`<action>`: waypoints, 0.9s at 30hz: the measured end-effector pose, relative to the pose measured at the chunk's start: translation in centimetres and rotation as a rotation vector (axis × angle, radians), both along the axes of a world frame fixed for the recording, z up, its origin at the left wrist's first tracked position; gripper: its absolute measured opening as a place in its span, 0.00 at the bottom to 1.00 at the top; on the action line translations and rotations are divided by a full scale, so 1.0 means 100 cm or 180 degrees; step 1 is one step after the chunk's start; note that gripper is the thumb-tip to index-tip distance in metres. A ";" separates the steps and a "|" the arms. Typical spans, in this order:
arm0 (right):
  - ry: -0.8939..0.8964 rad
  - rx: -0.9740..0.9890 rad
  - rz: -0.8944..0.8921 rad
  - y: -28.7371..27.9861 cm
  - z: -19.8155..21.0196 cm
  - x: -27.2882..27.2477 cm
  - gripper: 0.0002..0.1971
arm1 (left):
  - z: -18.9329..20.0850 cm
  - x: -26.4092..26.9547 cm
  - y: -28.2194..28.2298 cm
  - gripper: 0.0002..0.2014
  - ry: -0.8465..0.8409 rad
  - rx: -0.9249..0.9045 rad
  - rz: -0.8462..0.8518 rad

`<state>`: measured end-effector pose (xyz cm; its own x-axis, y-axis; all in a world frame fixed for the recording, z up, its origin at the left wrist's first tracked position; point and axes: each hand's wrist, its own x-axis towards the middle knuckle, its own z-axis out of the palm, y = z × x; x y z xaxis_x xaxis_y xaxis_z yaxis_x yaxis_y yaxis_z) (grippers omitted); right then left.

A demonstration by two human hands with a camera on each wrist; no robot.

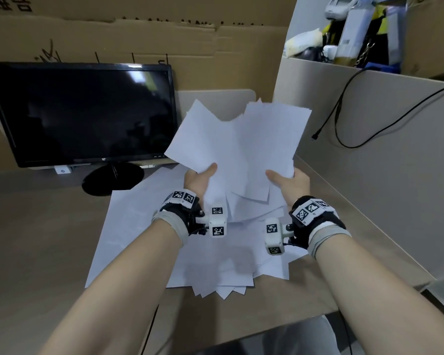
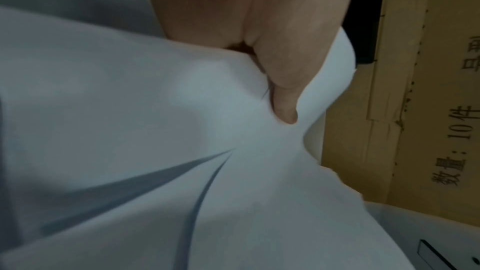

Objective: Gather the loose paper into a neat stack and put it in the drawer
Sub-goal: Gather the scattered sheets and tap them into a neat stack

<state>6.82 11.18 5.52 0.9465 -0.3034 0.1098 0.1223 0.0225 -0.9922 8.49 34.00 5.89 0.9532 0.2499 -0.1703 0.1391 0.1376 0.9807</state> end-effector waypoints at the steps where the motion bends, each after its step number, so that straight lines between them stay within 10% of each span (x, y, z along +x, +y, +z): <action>1: -0.0049 0.0109 -0.0020 -0.001 0.002 0.001 0.14 | 0.001 0.002 0.003 0.15 -0.0006 -0.0115 0.0032; 6: -0.0092 0.0097 -0.0013 -0.004 0.006 0.004 0.20 | -0.009 0.007 0.014 0.46 0.0705 -0.0241 -0.0383; 14: 0.0490 -0.0689 0.0003 -0.009 -0.013 0.009 0.12 | -0.004 -0.010 0.002 0.19 0.0469 0.0452 -0.0176; 20: -0.0020 -0.0172 -0.0014 -0.005 0.011 0.001 0.15 | 0.026 -0.013 0.014 0.27 0.0172 0.0213 0.0163; 24: 0.0285 -0.0605 -0.0111 -0.002 0.013 0.010 0.26 | 0.025 -0.022 0.028 0.12 0.0002 0.0190 0.0191; 27: 0.0293 -0.0715 -0.0065 0.006 0.011 0.009 0.13 | 0.020 -0.027 0.032 0.10 -0.0143 0.0234 0.0147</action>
